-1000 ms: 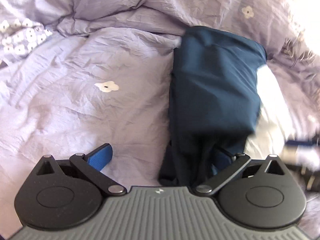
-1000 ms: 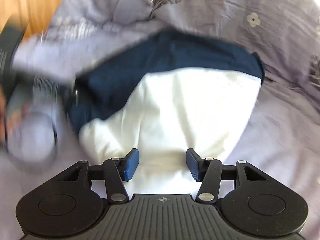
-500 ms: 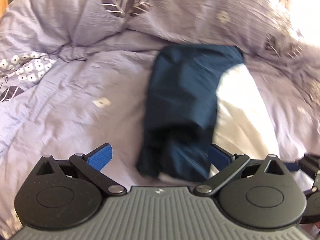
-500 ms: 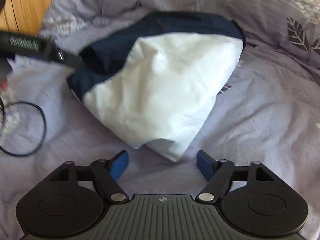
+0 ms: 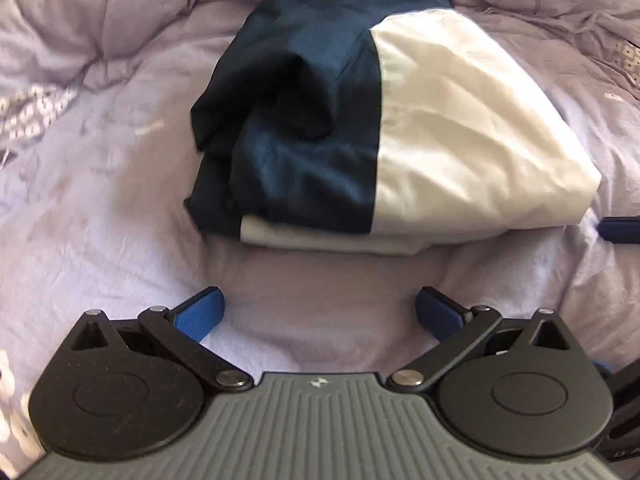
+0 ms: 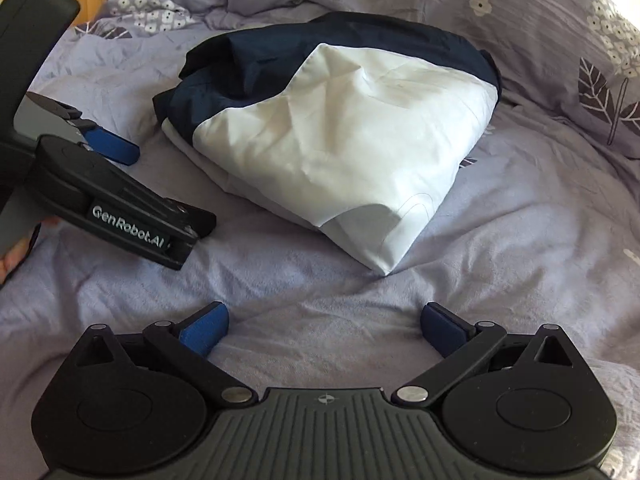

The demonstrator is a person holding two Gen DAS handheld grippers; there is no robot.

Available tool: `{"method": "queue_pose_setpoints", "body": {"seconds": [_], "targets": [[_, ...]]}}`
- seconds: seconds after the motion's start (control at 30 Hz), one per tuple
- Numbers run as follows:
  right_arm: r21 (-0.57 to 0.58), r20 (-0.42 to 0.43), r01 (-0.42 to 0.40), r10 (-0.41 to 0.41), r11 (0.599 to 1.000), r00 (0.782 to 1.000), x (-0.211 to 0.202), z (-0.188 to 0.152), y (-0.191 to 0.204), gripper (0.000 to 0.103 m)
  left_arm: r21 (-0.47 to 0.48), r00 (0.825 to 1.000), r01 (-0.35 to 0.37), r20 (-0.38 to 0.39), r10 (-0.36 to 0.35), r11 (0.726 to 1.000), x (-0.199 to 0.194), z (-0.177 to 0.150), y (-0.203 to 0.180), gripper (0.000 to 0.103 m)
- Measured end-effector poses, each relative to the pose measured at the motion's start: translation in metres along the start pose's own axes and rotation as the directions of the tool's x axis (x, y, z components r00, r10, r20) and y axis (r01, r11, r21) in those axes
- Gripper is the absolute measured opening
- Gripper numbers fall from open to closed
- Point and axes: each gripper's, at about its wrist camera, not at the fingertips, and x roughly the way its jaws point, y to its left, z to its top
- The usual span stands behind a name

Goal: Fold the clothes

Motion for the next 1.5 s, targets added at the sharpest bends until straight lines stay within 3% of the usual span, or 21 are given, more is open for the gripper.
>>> {"method": "queue_pose_setpoints", "body": {"seconds": [0.1, 0.2, 0.3, 0.37, 0.47, 0.57, 0.9, 1.17, 1.27, 1.5], "targets": [[-0.002, -0.008, -0.006, 0.006, 1.0, 1.0, -0.002, 0.004, -0.001, 0.103, -0.011, 1.0, 0.014, -0.012, -0.014, 1.0, 0.003, 0.005, 0.001, 0.103], [0.028, -0.003, -0.009, 0.009, 1.0, 1.0, -0.022, 0.011, -0.007, 0.103, -0.054, 0.996, 0.071, -0.051, -0.073, 0.996, -0.006, 0.011, 0.008, 0.103], [0.087, 0.109, -0.002, -0.008, 0.996, 0.994, -0.059, 0.018, -0.014, 0.103, -0.109, 0.98, 0.188, -0.04, -0.194, 0.976, -0.024, 0.015, 0.014, 0.103], [0.115, 0.135, 0.019, -0.034, 0.993, 0.99, -0.073, 0.021, -0.017, 0.103, -0.095, 0.974, 0.223, -0.008, -0.224, 0.97, -0.038, 0.018, 0.01, 0.103], [0.161, 0.146, 0.034, -0.058, 0.986, 0.988, -0.088, 0.024, -0.024, 0.103, -0.049, 0.982, 0.191, 0.017, -0.19, 0.98, -0.05, 0.026, -0.001, 0.103], [0.17, 0.131, 0.003, -0.025, 0.986, 0.991, -0.089, 0.019, -0.026, 0.103, -0.031, 0.984, 0.176, 0.011, -0.176, 0.984, -0.058, 0.033, -0.004, 0.103], [0.091, 0.143, -0.035, 0.022, 0.995, 0.989, -0.08, 0.029, -0.012, 0.103, -0.083, 0.991, 0.116, 0.077, -0.109, 0.99, -0.069, 0.055, 0.01, 0.103], [0.145, 0.116, -0.015, -0.002, 0.989, 0.993, -0.073, 0.033, -0.022, 0.103, -0.121, 0.987, 0.163, 0.007, -0.164, 0.979, -0.056, 0.053, 0.013, 0.103], [0.16, 0.127, -0.016, -0.004, 0.987, 0.992, -0.075, 0.032, -0.025, 0.103, -0.114, 0.989, 0.146, 0.01, -0.146, 0.983, -0.056, 0.051, 0.011, 0.103], [0.107, 0.123, -0.021, 0.008, 0.994, 0.992, -0.074, 0.031, -0.017, 0.103, -0.108, 0.988, 0.156, -0.002, -0.158, 0.982, -0.056, 0.051, 0.009, 0.103]]}}
